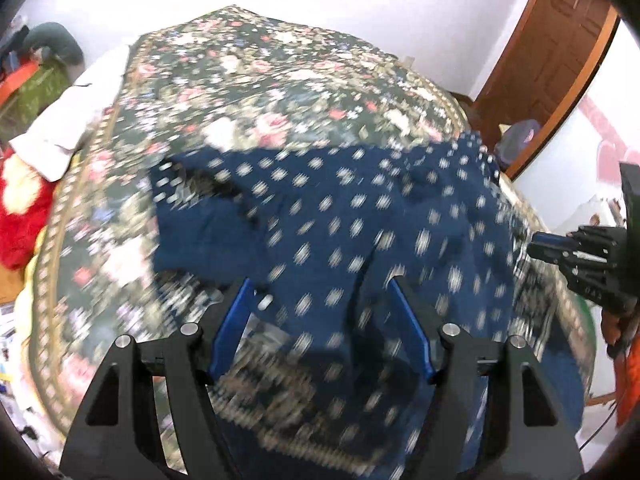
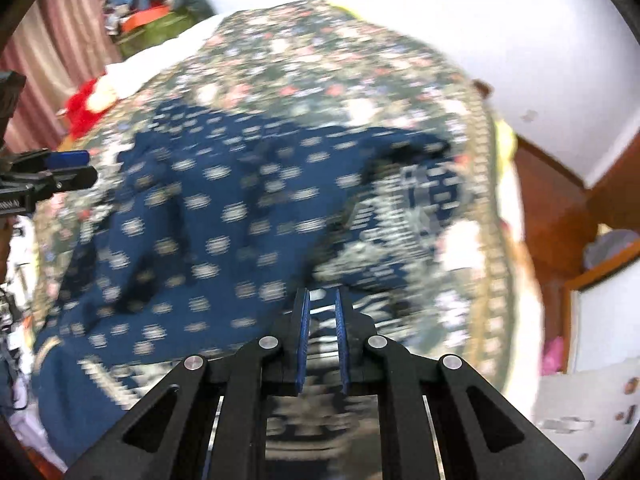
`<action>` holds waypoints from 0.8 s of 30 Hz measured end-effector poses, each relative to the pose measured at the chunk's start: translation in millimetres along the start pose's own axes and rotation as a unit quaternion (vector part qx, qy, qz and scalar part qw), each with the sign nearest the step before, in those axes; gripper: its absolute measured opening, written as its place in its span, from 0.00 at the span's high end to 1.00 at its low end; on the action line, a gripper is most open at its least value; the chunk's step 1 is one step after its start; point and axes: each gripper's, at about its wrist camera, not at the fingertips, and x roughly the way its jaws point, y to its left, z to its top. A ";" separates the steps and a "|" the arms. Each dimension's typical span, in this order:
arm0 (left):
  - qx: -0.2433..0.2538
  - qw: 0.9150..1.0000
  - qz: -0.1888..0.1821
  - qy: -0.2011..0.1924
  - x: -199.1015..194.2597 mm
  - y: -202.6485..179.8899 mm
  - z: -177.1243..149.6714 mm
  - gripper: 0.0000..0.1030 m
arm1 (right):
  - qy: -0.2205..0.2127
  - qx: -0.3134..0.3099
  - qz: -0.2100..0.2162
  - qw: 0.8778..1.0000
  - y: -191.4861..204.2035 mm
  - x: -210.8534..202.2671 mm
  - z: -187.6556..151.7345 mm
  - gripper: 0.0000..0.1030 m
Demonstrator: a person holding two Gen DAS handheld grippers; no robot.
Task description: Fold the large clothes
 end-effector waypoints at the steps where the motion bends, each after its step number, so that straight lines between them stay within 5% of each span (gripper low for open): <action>1: -0.001 1.000 -0.004 -0.001 8.3 -5.3 6.6 0.34 | 0.004 -0.002 -0.018 1.000 -7.6 4.0 1.8 0.92; 5: 0.015 1.000 -0.005 0.011 41.9 -25.6 16.9 0.34 | 0.034 0.007 -0.061 0.998 -32.9 36.3 -0.5 0.92; 7: 0.030 0.999 0.012 0.034 66.8 -33.3 13.4 0.34 | 0.062 0.022 -0.047 0.997 -43.7 60.0 -8.0 0.92; 13: 0.044 0.998 0.034 0.029 89.1 -27.3 -7.7 0.18 | 0.027 -0.021 -0.083 0.996 -31.8 59.4 -17.7 0.88; 14: 0.039 0.998 0.028 0.030 88.6 -24.3 -8.9 0.18 | 0.023 -0.027 -0.107 0.994 -28.6 58.4 -19.5 0.67; 15: 0.031 0.999 0.020 0.032 88.3 -20.6 -10.5 0.18 | 0.018 -0.034 -0.144 0.989 -29.0 59.5 -21.1 0.35; 17: 0.020 0.999 0.012 0.034 88.2 -16.3 -13.1 0.18 | -0.006 -0.046 -0.202 0.978 -32.0 57.2 -27.9 0.11; 24: 0.033 0.999 0.027 0.034 67.5 -10.3 -21.3 0.18 | -0.002 0.044 -0.131 0.990 -65.7 26.6 -40.7 0.11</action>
